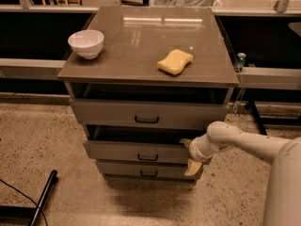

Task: Open middle drawer

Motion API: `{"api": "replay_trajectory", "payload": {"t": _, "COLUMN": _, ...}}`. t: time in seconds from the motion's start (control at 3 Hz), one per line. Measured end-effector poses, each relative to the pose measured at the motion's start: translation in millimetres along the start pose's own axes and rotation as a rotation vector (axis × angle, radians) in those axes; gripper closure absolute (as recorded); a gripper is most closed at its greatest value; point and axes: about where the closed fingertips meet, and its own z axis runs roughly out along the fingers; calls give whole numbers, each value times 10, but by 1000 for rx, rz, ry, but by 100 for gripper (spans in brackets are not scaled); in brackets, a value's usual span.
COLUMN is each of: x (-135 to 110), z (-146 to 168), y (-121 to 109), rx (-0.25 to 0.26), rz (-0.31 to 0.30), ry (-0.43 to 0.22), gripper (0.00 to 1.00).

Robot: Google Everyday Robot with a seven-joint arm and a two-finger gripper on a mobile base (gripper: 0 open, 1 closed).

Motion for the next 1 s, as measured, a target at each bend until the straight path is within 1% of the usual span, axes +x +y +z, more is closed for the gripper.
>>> {"api": "replay_trajectory", "payload": {"t": 0.33, "x": -72, "z": -41, "y": 49, "rx": -36, "rz": -14, "ry": 12, "gripper": 43}}
{"api": "replay_trajectory", "payload": {"t": 0.67, "x": -84, "z": -50, "y": 83, "rx": -43, "rz": -14, "ry": 13, "gripper": 40}}
{"api": "replay_trajectory", "payload": {"t": 1.0, "x": -105, "z": -63, "y": 133, "rx": -53, "rz": -13, "ry": 14, "gripper": 40}}
